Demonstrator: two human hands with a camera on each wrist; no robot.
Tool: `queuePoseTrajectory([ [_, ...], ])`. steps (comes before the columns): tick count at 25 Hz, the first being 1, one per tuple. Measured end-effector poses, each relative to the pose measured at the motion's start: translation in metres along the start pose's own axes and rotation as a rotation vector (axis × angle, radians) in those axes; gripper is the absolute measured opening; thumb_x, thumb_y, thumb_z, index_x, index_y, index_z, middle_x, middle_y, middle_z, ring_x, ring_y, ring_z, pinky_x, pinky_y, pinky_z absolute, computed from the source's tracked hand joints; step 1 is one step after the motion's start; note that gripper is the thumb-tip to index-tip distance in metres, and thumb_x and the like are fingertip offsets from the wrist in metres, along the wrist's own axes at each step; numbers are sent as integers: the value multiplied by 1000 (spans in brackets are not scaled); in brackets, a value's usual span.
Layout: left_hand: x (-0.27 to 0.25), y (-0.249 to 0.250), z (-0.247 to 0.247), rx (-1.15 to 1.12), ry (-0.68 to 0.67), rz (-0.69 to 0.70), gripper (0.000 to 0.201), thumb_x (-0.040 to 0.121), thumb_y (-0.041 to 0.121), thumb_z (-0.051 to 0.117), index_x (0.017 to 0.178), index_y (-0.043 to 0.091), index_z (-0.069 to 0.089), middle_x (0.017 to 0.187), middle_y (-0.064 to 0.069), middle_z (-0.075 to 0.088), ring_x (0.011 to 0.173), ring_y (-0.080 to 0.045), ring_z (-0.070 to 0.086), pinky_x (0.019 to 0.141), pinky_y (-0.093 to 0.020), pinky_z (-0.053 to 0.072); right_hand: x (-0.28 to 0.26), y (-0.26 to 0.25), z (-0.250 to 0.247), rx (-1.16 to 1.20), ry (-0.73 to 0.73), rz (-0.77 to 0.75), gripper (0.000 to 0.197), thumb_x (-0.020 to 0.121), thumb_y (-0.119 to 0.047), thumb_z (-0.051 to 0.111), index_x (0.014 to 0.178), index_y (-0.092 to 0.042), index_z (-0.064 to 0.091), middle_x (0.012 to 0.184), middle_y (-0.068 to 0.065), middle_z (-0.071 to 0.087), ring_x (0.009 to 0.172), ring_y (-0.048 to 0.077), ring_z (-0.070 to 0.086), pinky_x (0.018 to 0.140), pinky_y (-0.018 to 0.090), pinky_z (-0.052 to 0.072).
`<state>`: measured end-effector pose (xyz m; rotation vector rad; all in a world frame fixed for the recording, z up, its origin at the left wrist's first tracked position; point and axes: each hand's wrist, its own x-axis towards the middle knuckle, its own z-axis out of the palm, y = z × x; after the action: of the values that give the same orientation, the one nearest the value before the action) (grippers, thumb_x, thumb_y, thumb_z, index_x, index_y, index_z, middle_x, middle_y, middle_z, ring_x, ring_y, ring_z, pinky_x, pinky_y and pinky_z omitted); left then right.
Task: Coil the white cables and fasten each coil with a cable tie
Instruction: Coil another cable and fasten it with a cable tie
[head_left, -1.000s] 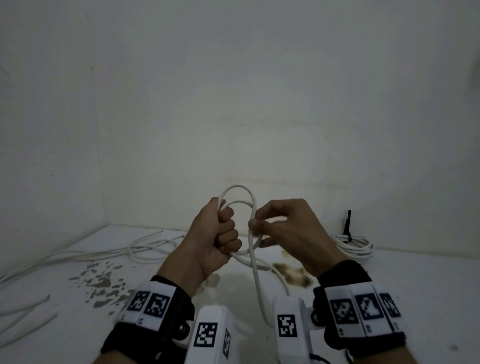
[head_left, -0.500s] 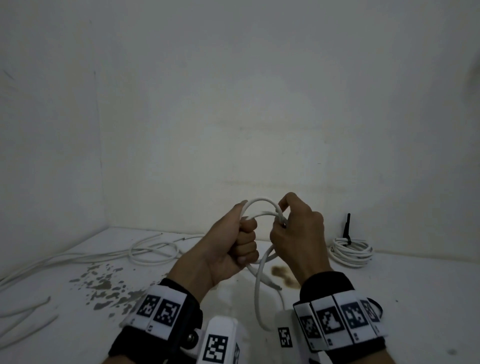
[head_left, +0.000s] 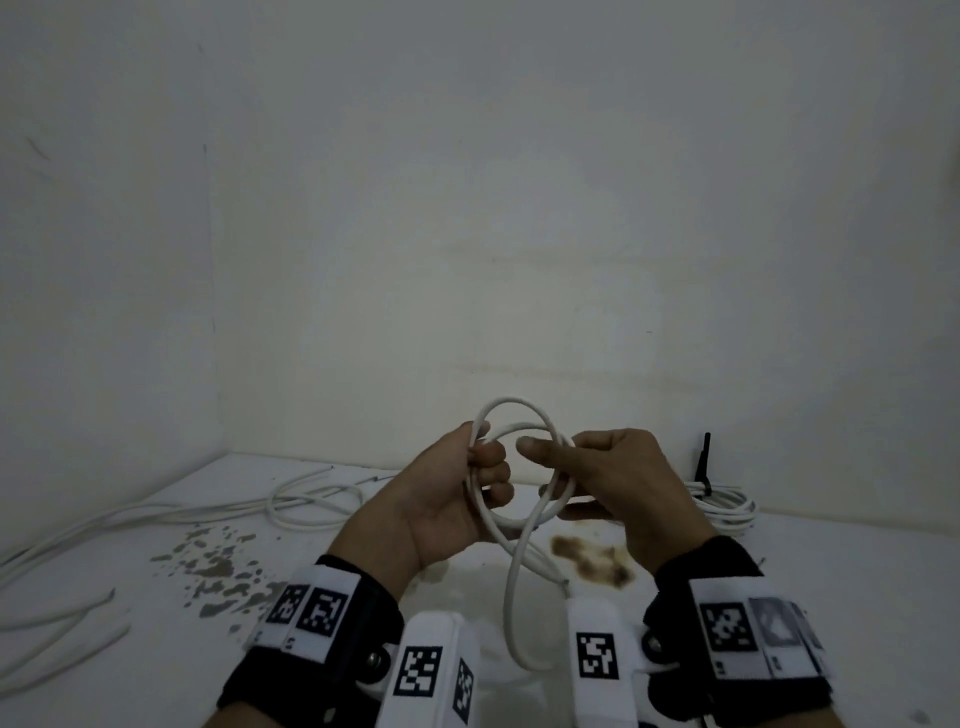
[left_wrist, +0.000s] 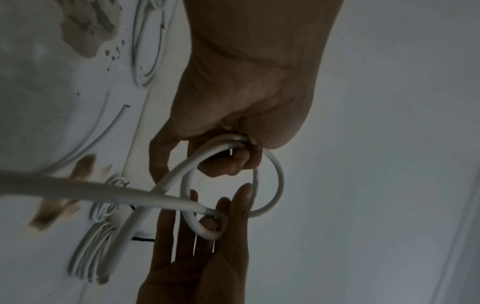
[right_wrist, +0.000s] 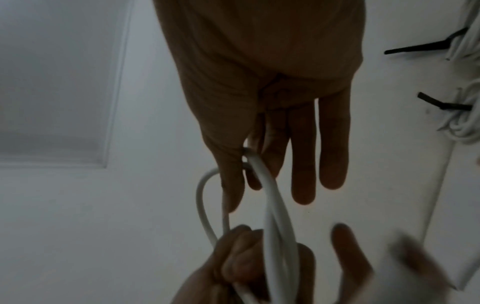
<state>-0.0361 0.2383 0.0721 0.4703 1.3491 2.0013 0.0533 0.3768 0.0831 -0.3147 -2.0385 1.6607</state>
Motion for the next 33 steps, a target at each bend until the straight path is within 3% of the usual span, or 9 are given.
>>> queuePoseTrajectory([
  [3, 2, -3, -8, -44, -21, -20, 57, 101, 44, 34, 48, 23, 35, 65, 1, 49, 64, -15, 48, 88, -52, 49, -2, -3, -10, 20, -140, 69, 30, 77, -33, 82, 82, -4, 75, 85, 21, 75, 77, 22, 74, 77, 41, 62],
  [8, 2, 2, -10, -150, -3, -28, 56, 101, 36, 36, 48, 21, 30, 45, 4, 32, 37, -11, 32, 52, -24, 46, -1, -2, -19, 142, -284, 175, 24, 98, -19, 56, 108, -8, 74, 100, 13, 77, 103, 14, 72, 92, 46, 57],
  [10, 3, 1, -9, -138, -2, 9, 51, 100, 30, 34, 50, 22, 27, 41, 6, 20, 33, -9, 17, 56, -27, 43, 2, -2, -19, 58, -273, 142, 28, 99, -13, 47, 110, -15, 73, 103, 5, 78, 109, 12, 68, 98, 44, 52],
  [15, 4, 2, -7, -84, 34, 99, 51, 98, 24, 31, 47, 23, 25, 38, 6, 16, 30, -10, 13, 63, -31, 35, 10, 4, 1, -429, -11, -233, 24, 97, -18, 55, 111, -31, 70, 109, -9, 73, 93, 7, 63, 81, 27, 46],
  [19, -2, 6, -6, -12, 51, 157, 49, 100, 26, 35, 52, 23, 25, 42, 6, 15, 32, -10, 12, 59, -31, 35, 10, 27, 19, -881, 394, -466, 29, 97, -26, 58, 125, -36, 57, 115, -9, 70, 151, 26, 19, 115, 57, 23],
  [21, -5, 10, -8, 62, 70, 161, 50, 101, 30, 41, 53, 23, 27, 44, 6, 14, 34, -10, 12, 53, -29, 33, 12, 32, 11, -755, 592, -534, 22, 91, -33, 69, 112, -33, 69, 102, -3, 73, 141, 33, 36, 109, 59, 29],
  [24, -8, 15, -18, 80, 128, 154, 52, 95, 36, 55, 52, 22, 30, 44, 7, 14, 35, -11, 11, 44, -24, 29, 12, 33, -4, -692, 767, -630, 13, 84, -31, 76, 80, -19, 73, 74, 6, 63, 85, 32, 56, 74, 38, 46],
  [29, -4, 19, -39, -122, 174, 121, 54, 83, 43, 68, 47, 22, 35, 39, 9, 19, 30, -8, 15, 37, -18, 19, 10, 4, 9, 472, 221, 17, 25, 92, -13, 66, 73, -7, 51, 47, 6, 37, 33, 20, 40, 47, 28, 45],
  [33, -3, 25, -82, -366, 255, 143, 45, 88, 36, 62, 53, 17, 43, 34, 8, 20, 25, -8, 15, 34, -16, 15, 6, -1, -8, -274, 82, -143, 40, 75, -36, 84, 60, -7, 60, 39, -6, 39, 31, 8, 29, 40, 19, 27],
])
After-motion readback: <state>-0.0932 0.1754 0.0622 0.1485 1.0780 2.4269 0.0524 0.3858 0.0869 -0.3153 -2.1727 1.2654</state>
